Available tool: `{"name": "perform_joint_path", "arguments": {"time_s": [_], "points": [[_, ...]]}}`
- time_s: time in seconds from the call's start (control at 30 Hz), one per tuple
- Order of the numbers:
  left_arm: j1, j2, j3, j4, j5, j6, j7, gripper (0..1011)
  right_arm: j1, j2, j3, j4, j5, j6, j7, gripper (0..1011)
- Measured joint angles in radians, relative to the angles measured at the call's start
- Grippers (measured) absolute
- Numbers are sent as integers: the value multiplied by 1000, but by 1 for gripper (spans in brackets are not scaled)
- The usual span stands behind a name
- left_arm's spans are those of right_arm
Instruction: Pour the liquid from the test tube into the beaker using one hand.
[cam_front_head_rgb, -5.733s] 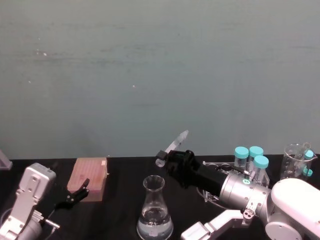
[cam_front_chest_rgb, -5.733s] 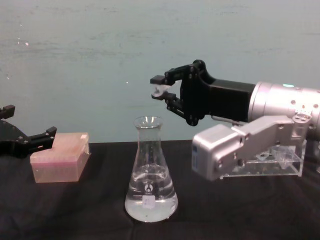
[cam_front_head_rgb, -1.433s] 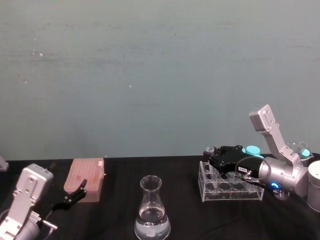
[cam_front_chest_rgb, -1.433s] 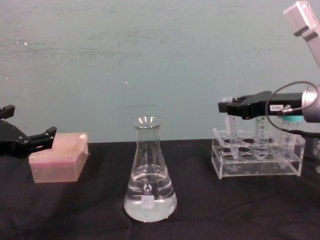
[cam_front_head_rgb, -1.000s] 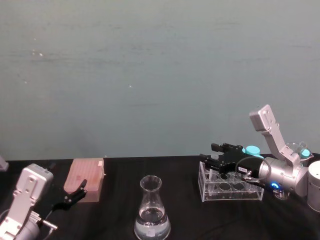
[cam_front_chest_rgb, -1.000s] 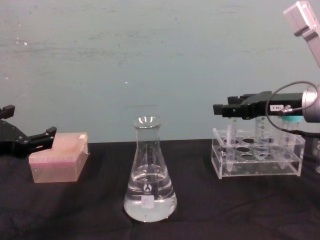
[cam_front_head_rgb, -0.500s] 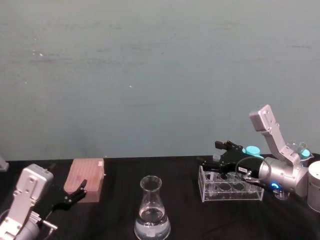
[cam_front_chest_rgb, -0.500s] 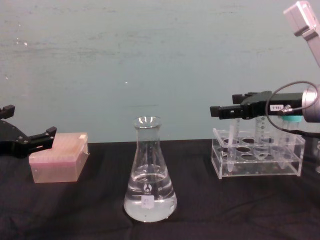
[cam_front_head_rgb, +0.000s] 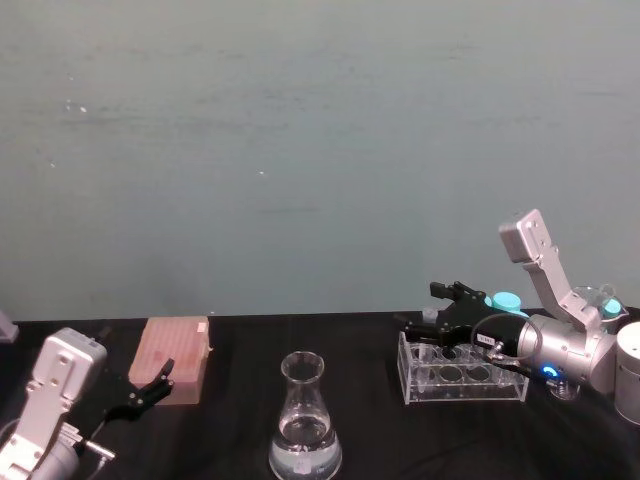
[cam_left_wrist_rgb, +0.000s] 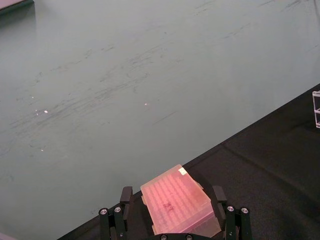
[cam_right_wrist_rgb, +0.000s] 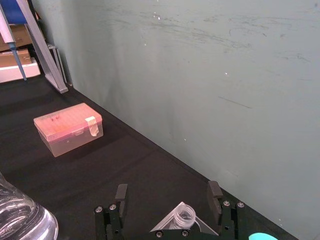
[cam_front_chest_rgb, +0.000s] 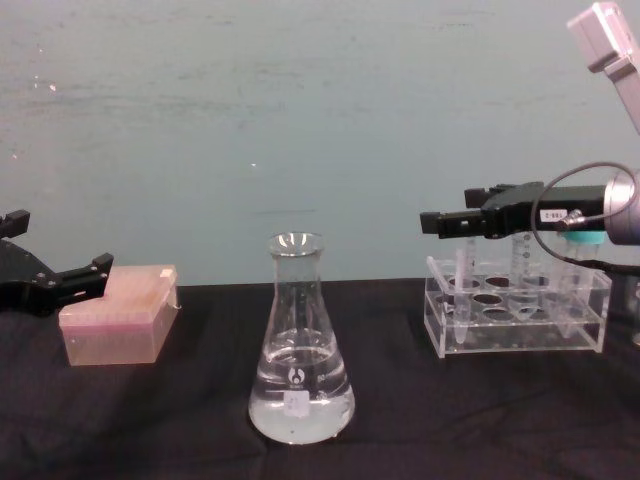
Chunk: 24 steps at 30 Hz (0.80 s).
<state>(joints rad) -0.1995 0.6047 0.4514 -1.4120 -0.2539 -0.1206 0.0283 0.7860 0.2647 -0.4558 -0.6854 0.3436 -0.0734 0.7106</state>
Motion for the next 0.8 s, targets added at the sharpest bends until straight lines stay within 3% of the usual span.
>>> {"name": "perform_joint_path", "arguments": {"time_s": [0.8], "points": [[0,0,0,0,0,0,0,1000,0,0,0,0,0,0,0,1003]]}}
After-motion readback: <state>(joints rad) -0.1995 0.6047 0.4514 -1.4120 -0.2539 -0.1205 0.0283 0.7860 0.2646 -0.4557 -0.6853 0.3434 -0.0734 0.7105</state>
